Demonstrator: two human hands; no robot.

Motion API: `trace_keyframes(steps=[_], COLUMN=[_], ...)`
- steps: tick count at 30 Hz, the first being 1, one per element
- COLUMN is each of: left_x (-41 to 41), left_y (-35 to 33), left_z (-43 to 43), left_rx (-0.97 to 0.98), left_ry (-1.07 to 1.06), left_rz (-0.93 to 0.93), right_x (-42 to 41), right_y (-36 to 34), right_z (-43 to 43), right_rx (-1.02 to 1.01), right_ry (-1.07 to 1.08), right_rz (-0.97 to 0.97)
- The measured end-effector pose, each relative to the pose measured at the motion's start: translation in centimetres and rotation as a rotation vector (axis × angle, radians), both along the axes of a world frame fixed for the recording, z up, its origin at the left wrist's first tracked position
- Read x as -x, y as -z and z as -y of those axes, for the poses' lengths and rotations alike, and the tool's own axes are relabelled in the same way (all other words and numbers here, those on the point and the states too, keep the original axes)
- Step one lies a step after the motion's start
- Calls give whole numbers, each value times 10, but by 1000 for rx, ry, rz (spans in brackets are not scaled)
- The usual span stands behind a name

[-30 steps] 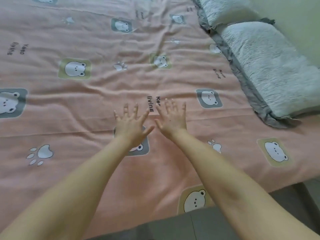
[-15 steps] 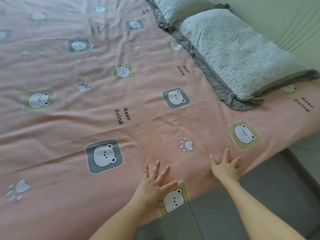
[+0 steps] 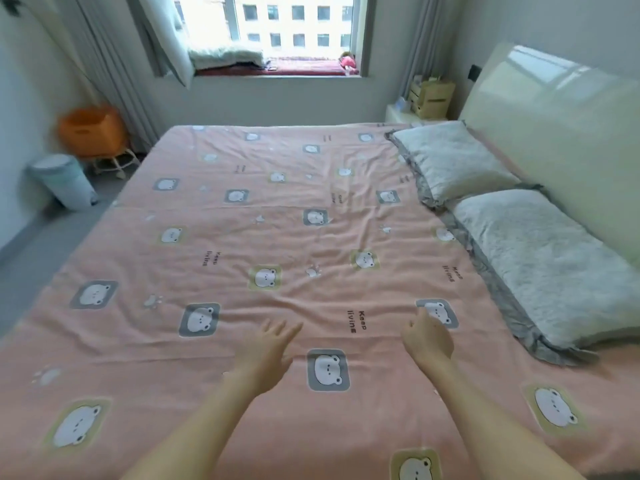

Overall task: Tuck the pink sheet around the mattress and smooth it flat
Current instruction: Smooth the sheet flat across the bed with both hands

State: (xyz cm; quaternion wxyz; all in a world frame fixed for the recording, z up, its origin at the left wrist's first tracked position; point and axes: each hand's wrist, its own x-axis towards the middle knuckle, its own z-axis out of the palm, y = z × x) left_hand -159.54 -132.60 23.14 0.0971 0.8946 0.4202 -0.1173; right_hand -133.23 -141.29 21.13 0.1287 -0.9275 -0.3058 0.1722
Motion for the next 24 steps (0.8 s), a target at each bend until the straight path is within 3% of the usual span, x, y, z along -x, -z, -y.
trace_keyframes(steps=[5, 10, 17, 24], left_x=[139, 300, 513, 622], left_y=[-77, -139, -168, -167], left_z=[-19, -23, -29, -68], left_rx=[-76, -144, -171, -139], left_ry=[-238, -407, -496, -483], left_rz=[144, 230, 244, 281], right_x=[91, 210, 364, 473], right_y=[-69, -106, -92, -72], right_z=[-43, -70, -83, -105], right_rx=[-75, -203, -221, -117], right_ry=[-157, -164, -88, 15], right_rz=[97, 77, 1, -58])
